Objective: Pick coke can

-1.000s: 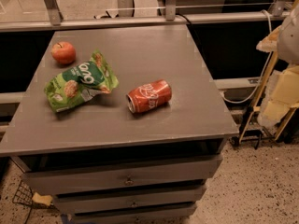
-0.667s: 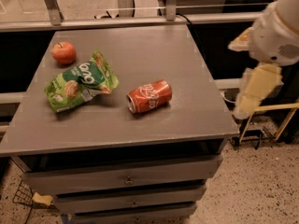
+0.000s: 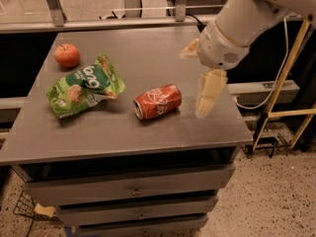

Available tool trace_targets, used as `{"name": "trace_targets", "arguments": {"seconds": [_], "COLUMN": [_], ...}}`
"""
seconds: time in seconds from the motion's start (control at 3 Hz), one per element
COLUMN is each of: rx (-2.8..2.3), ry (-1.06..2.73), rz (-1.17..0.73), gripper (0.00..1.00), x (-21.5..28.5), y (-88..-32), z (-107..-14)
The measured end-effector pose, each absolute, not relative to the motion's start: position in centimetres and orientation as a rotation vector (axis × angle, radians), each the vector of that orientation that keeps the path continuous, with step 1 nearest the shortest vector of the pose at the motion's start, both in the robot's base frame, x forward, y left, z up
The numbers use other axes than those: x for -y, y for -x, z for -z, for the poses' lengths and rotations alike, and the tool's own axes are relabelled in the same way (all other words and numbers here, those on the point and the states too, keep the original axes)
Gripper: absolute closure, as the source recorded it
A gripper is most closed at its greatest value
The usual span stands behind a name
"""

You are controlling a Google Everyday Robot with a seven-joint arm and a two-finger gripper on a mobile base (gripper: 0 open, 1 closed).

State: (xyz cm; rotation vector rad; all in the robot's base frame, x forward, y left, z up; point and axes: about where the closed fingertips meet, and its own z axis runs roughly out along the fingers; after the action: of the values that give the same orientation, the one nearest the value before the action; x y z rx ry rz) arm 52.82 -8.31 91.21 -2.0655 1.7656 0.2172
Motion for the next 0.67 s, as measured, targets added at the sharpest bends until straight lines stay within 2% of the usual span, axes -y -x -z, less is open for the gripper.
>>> {"name": "trace_targets", "arguments": {"seconds": [0.67], "rx": [-1.610], "ry": [2.287], "rz": [-0.211], "gripper": [0.00], "x": [2.4], "y": [-53.8], "z": [-87.4]}}
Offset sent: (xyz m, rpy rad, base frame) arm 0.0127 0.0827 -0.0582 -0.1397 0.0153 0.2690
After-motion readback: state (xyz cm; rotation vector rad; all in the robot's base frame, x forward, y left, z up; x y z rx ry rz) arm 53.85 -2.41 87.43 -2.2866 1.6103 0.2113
